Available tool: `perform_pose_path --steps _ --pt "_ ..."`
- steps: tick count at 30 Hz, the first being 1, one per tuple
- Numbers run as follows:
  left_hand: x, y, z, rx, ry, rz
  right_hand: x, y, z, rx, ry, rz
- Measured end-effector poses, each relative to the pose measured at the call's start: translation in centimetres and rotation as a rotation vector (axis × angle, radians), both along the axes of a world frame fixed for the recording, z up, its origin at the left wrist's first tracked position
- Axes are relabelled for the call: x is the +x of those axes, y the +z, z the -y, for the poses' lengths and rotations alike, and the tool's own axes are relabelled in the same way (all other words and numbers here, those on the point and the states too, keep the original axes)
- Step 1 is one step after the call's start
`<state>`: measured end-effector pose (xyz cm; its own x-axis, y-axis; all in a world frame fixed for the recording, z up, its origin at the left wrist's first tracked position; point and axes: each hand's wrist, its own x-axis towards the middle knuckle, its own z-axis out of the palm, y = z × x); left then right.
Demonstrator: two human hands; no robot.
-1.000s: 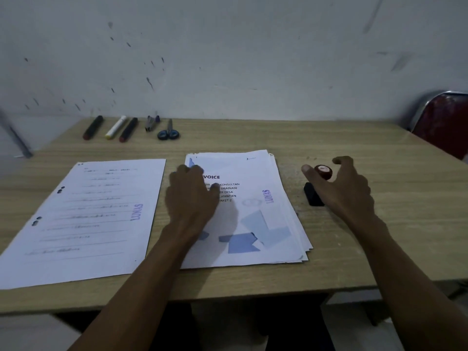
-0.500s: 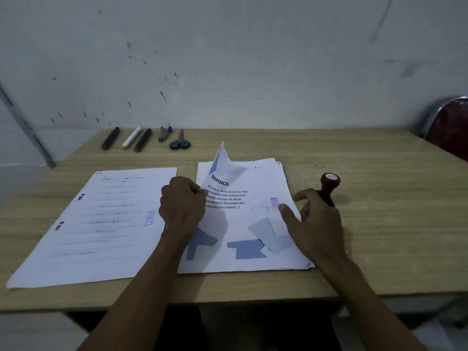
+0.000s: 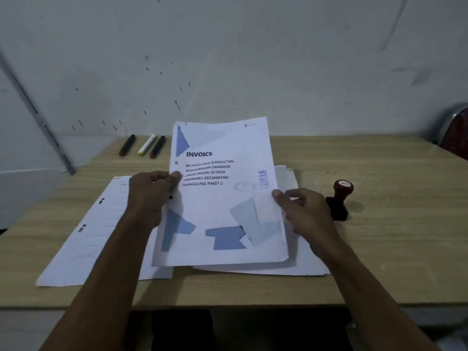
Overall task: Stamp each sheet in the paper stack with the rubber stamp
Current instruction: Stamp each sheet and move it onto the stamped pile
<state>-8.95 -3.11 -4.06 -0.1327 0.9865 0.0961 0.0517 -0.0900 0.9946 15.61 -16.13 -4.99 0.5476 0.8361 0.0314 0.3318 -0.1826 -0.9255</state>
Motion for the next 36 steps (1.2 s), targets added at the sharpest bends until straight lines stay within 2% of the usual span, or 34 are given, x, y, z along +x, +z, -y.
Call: perform_pose_path --steps 2,3,7,10,16,22,28,32,36 --pt "-2.1 0.5 -0.2 0.004 0.018 -0.064 -1.4 1.0 -0.5 -0.009 0.152 -0.243" --pt "-3.1 0.7 -0.2 0.006 0.032 -0.106 -2.2 1.3 -0.8 -0.013 0.208 -0.272" --pt "-7.1 0.9 -0.4 0.011 0.102 -0.279 -5.8 0.9 -2.9 -0.057 0.273 -0.201" --pt "-9.9 0.3 -0.9 -0.018 0.138 -0.5 -9.0 0.1 -4.6 -0.1 0.286 -0.137" --pt "-12.9 -2.0 -2.7 -0.021 0.261 -0.826 -13.6 -1.2 -7.1 -0.186 0.302 0.088" --pt "-13.7 -3.0 -3.2 -0.107 0.34 -0.868 -15.3 -1.4 -8.3 -0.257 0.279 0.379" --pt "-12.6 -3.2 -2.5 -0.129 0.403 -0.897 -14.7 -2.2 -8.1 -0.191 0.276 0.393" --pt "-10.8 -2.3 -1.8 -0.058 0.455 -1.048 -13.4 -1.8 -7.4 -0.104 0.273 0.369" --pt "-7.6 -1.7 -1.6 0.146 0.343 -0.917 -10.7 -1.1 -6.1 -0.056 0.241 0.408"
